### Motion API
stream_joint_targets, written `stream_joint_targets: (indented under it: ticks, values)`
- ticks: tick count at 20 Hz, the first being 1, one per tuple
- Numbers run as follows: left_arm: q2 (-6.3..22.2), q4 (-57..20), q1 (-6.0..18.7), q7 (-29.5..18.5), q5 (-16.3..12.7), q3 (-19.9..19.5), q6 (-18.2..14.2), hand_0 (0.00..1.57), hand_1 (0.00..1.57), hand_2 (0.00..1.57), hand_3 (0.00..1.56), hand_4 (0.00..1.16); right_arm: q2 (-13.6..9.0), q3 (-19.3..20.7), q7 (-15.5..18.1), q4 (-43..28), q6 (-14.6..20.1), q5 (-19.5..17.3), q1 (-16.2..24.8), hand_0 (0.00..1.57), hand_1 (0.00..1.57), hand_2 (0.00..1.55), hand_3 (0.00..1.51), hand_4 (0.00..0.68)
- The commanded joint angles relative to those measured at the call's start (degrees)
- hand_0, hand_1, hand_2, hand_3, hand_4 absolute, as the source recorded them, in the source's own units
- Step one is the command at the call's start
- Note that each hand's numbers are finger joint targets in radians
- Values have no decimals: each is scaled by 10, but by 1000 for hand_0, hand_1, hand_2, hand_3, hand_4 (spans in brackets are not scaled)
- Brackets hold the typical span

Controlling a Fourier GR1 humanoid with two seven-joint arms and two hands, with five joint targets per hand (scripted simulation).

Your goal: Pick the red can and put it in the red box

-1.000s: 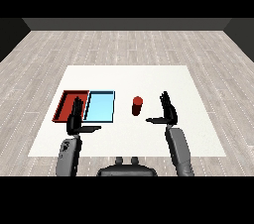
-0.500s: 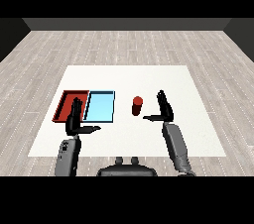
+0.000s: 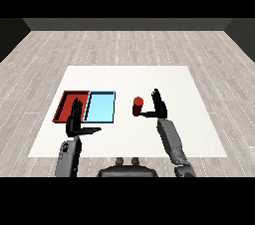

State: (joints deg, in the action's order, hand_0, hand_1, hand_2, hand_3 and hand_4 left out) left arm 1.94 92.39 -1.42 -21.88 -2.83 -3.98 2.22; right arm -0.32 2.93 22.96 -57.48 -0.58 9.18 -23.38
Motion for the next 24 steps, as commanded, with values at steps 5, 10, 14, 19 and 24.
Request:
stream_joint_targets:
  ticks: [5,10,14,19,24]
  values:
    - [0,24,-19,17,-15,4,11,0,0,0,0,0,3,-62,55,97,52,60,-51,0,0,0,0,0]
    - [-8,11,-33,-23,-8,7,7,0,0,0,0,0,3,-63,84,147,38,93,-75,0,0,0,0,0]
    - [0,25,-11,18,-6,5,-1,0,0,0,0,0,3,-52,87,178,25,107,-90,0,0,0,0,0]
    - [-1,18,-23,-5,-19,5,17,0,0,0,0,0,3,-84,132,254,35,135,-115,0,0,0,0,0]
    - [4,27,-14,24,-19,-1,7,0,0,0,0,0,3,-81,141,285,23,160,-146,0,0,0,0,0]
